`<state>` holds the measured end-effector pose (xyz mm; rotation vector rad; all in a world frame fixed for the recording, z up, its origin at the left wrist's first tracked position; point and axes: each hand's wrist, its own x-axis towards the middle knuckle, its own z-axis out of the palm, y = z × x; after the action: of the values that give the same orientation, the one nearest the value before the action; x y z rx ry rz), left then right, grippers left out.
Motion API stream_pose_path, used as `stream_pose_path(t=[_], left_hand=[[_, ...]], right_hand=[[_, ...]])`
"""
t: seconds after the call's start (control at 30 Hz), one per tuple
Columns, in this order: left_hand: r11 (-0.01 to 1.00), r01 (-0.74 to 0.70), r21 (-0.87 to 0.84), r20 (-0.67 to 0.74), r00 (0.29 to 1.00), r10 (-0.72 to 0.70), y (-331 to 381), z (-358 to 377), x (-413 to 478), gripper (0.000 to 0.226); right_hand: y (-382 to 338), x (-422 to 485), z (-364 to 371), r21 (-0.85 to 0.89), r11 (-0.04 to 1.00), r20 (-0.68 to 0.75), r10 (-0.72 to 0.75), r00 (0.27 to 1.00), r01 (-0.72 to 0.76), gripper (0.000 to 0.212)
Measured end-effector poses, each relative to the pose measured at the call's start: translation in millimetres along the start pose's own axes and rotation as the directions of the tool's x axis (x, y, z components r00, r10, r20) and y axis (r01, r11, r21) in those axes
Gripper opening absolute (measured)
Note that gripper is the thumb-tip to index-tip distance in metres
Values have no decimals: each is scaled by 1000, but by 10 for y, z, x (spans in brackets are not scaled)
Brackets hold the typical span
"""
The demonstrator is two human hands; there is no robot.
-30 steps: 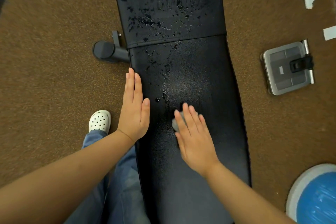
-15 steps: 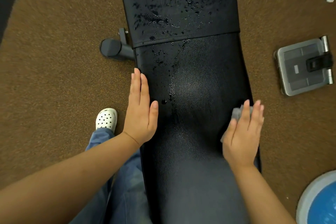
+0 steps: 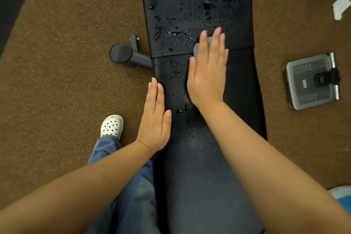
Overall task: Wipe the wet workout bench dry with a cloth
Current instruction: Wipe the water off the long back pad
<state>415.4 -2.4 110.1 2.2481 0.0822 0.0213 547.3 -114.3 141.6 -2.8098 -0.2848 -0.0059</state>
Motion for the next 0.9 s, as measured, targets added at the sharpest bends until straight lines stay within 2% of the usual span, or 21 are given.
stream_pose_path(t=[0.17, 0.3, 0.4, 0.5, 0.6, 0.67, 0.77, 0.83, 0.9], left_hand=[[996, 20, -87, 10, 1000, -19, -9, -12, 0, 63], [985, 54, -165, 39, 998, -48, 12, -86, -8, 67], [990, 42, -138, 38, 999, -37, 80, -188, -97, 66], [990, -142, 2, 89, 986, 142, 238, -218, -359, 56], [925, -342, 168, 214, 928, 304, 427, 12, -703, 52], [885, -331, 328, 229, 936, 265, 451, 227, -817, 53], [798, -266, 541, 197, 962, 188, 362, 393, -778, 67], [776, -253, 578, 197, 966, 168, 323, 376, -730, 70], [795, -207, 570, 171, 976, 132, 325, 302, -615, 67]], right_hand=[[-169, -640, 52, 17, 988, 147, -152, 978, 151, 55], [-174, -1273, 61, 59, 988, 222, -154, 963, 144, 59], [-157, -1620, 35, 195, 977, 261, -137, 956, 86, 69], [-77, -1727, -70, 462, 887, 269, -126, 955, -13, 64], [65, -1782, -231, 657, 732, 318, -52, 947, -180, 69], [238, -1847, -308, 641, 746, 292, -18, 956, -182, 64], [692, -1864, -348, 451, 879, 200, 70, 977, -155, 55], [1014, -1771, -370, 306, 933, 185, 136, 973, -188, 57], [1249, -1605, -405, 215, 962, 200, 122, 972, -166, 57]])
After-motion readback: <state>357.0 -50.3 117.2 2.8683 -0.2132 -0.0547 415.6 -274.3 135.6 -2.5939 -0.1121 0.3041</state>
